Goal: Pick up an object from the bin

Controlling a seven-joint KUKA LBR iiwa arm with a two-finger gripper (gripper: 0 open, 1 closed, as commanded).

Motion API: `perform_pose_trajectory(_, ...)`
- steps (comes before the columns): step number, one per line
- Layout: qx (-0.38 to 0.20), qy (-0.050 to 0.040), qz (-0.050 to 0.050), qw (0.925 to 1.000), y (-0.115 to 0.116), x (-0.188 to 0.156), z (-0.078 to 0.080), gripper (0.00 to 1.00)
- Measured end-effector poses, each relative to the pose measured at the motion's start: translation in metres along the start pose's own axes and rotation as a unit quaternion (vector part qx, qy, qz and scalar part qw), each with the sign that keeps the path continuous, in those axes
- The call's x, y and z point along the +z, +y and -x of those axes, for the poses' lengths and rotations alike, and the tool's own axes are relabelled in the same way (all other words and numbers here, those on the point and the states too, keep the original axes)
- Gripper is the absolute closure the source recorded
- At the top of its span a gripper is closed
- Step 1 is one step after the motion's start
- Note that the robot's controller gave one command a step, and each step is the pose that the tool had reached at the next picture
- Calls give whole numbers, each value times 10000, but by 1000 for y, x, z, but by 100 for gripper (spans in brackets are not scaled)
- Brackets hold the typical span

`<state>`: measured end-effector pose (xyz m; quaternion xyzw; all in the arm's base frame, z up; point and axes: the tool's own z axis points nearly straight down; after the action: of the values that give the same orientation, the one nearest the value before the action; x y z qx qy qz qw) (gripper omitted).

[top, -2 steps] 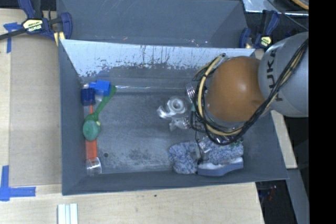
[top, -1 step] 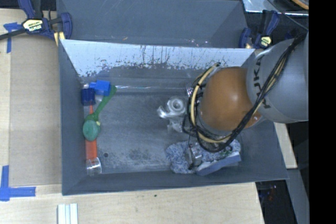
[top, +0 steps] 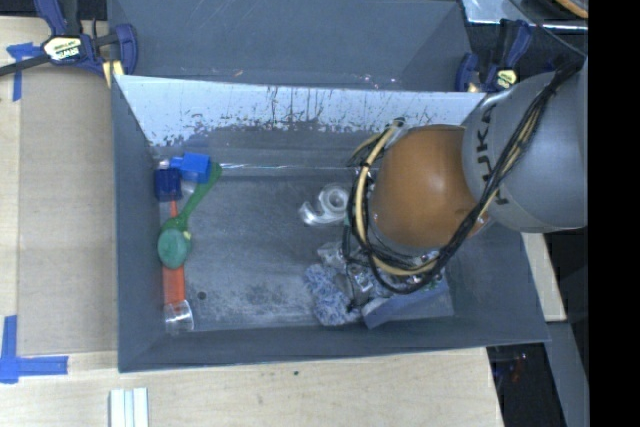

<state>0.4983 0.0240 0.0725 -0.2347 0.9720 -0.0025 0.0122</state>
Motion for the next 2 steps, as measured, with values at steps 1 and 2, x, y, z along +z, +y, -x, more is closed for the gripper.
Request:
perform_pose_trajectory(1,-4,-1,-1,10000,0,0,0,100)
perform_pose_trajectory(2,0,-10,-6,10000,0,-2,0,100)
